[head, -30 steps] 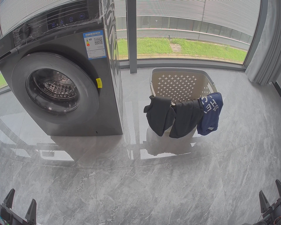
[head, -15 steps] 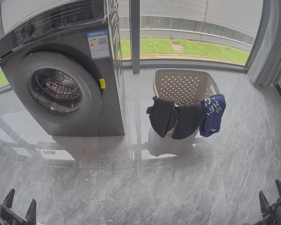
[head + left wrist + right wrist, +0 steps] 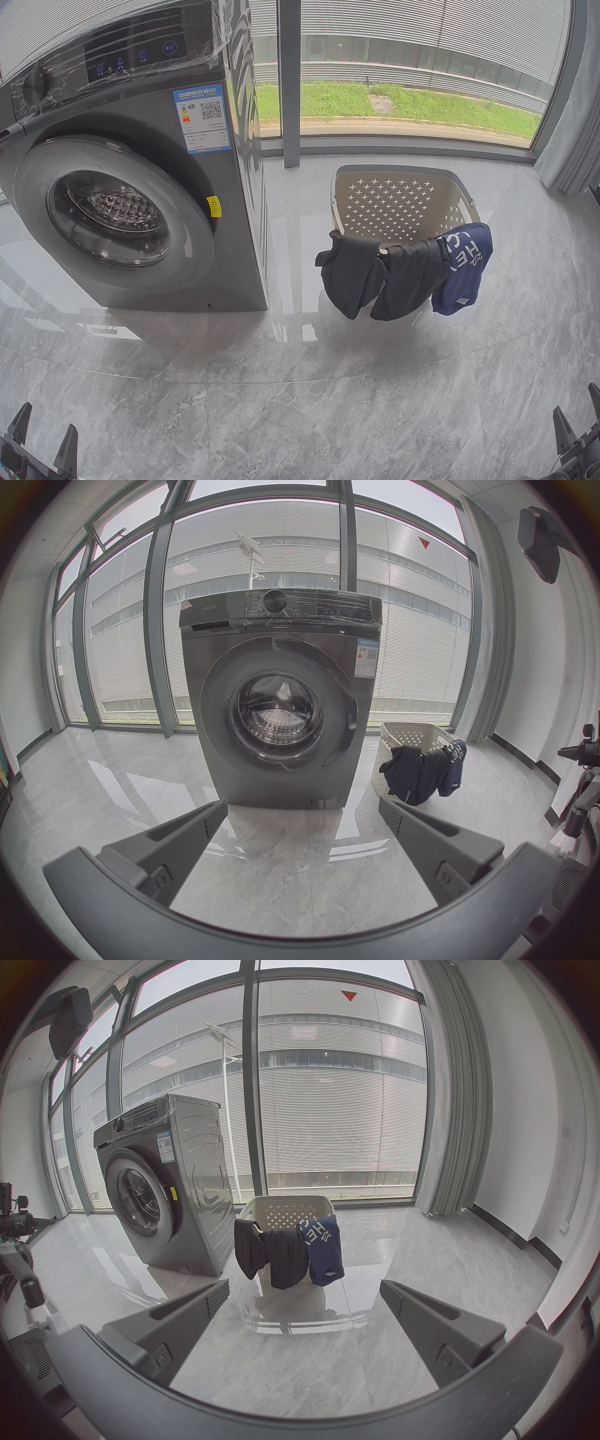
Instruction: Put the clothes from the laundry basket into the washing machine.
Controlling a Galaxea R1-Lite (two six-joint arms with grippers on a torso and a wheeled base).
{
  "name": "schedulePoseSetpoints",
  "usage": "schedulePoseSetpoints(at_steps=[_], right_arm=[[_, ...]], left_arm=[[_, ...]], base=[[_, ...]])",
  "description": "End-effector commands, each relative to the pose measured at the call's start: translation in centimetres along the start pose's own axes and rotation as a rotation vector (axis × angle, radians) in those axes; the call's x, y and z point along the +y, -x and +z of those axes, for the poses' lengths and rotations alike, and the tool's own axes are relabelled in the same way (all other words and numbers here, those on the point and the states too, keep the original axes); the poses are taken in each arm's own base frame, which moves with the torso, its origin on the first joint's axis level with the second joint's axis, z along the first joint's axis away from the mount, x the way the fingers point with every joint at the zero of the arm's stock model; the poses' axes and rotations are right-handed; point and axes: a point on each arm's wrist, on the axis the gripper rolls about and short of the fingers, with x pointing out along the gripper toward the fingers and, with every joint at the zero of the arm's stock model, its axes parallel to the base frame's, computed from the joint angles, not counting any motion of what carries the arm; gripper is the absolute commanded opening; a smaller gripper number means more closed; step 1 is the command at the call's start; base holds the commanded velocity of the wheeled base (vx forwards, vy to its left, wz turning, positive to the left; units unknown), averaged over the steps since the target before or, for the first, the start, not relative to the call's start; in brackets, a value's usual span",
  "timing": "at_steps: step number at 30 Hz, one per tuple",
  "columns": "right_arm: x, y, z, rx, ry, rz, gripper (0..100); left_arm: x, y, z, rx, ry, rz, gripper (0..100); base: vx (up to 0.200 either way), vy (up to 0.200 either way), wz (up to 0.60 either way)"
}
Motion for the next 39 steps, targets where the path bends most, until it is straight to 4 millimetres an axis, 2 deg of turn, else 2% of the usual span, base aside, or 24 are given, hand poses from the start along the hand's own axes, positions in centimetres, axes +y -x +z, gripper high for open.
schedulePoseSetpoints(at_steps=[1,4,14,29,35,39], right_arm=[[0.00,0.00,-0.53,0.000,0.000,-0.003,100],[0.00,0.00,-0.53,0.000,-0.002,-0.001,100],[0.00,0.00,-0.53,0.000,0.000,0.000,100],[0.01,0.00,-0.53,0.000,-0.002,0.003,100],[0.01,0.00,-0.53,0.000,0.000,0.006,100],[0.01,0.00,-0.53,0.000,-0.002,0.006,100]], left_arm=[[0.02,-0.04,-0.52,0.006,0.000,0.001,100],[0.02,-0.04,-0.51,0.005,0.000,0.001,100],[0.02,-0.04,-0.51,0.005,0.001,0.001,100],[0.02,-0.04,-0.52,0.006,0.001,0.001,100],[0.02,-0.04,-0.51,0.005,0.001,0.001,100],[0.02,-0.04,-0.51,0.005,0.001,0.001,100]], base=[[0.000,0.000,0.60],[0.000,0.000,0.60],[0.000,0.000,0.00],[0.200,-0.200,0.00],[0.000,0.000,0.00],[0.000,0.000,-0.45]])
